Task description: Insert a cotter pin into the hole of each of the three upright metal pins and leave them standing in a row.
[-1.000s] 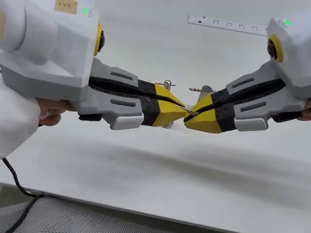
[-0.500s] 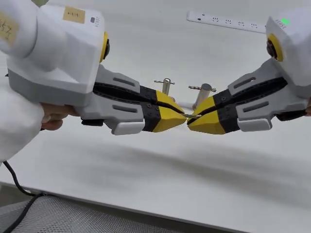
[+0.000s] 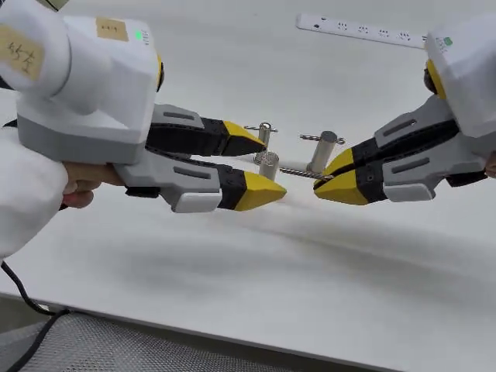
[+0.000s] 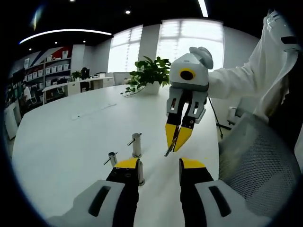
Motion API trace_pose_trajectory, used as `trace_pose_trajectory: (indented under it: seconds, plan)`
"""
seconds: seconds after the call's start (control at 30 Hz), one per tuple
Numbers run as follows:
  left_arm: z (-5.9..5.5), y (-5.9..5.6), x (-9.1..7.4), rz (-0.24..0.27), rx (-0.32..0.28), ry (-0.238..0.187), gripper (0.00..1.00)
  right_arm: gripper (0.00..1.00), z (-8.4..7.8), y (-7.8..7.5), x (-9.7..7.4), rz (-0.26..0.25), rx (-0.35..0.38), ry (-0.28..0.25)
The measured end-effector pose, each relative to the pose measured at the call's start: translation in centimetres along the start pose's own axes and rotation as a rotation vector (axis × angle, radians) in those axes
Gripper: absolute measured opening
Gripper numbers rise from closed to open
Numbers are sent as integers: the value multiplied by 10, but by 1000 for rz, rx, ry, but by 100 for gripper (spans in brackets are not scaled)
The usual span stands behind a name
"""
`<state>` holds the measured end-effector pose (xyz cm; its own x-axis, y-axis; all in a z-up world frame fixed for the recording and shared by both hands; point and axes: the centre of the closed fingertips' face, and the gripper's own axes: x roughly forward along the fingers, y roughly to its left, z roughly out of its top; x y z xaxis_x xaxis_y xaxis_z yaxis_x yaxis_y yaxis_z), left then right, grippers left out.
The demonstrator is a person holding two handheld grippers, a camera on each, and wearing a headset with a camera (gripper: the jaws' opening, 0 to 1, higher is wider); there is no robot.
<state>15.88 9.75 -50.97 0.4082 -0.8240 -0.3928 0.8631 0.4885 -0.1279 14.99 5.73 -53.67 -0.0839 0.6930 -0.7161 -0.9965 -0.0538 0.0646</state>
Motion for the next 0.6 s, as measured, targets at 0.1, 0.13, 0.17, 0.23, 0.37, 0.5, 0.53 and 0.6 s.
trace_pose_trajectory:
  seconds: [0.1, 0.13, 0.17, 0.23, 0.37, 0.5, 0.53, 0.6]
  plan:
    - [-4, 4, 6, 13, -15, 11, 31, 0, -6, -5, 2, -19, 11, 18]
    - [-5, 4, 8, 13, -20, 15, 31, 0, -9, -8, 3, -28, 14, 25]
    - [-8, 10, 8, 11, -26, 19, 31, 0, -11, -10, 4, -33, 16, 30]
    - [-12, 15, 9, 13, -28, 29, 31, 0, -15, -13, 5, -42, 25, 42]
    - [-11, 17, 16, 20, -36, 40, 30, 0, -20, -24, 8, -58, 37, 48]
    - [-12, 19, 21, 16, -35, 53, 29, 0, -19, -28, 11, -65, 45, 49]
    - [-13, 19, 22, 13, -33, 60, 28, 0, -19, -29, 12, -68, 47, 49]
    - [-14, 23, 24, 9, -29, 68, 27, 0, -19, -31, 15, -69, 46, 53]
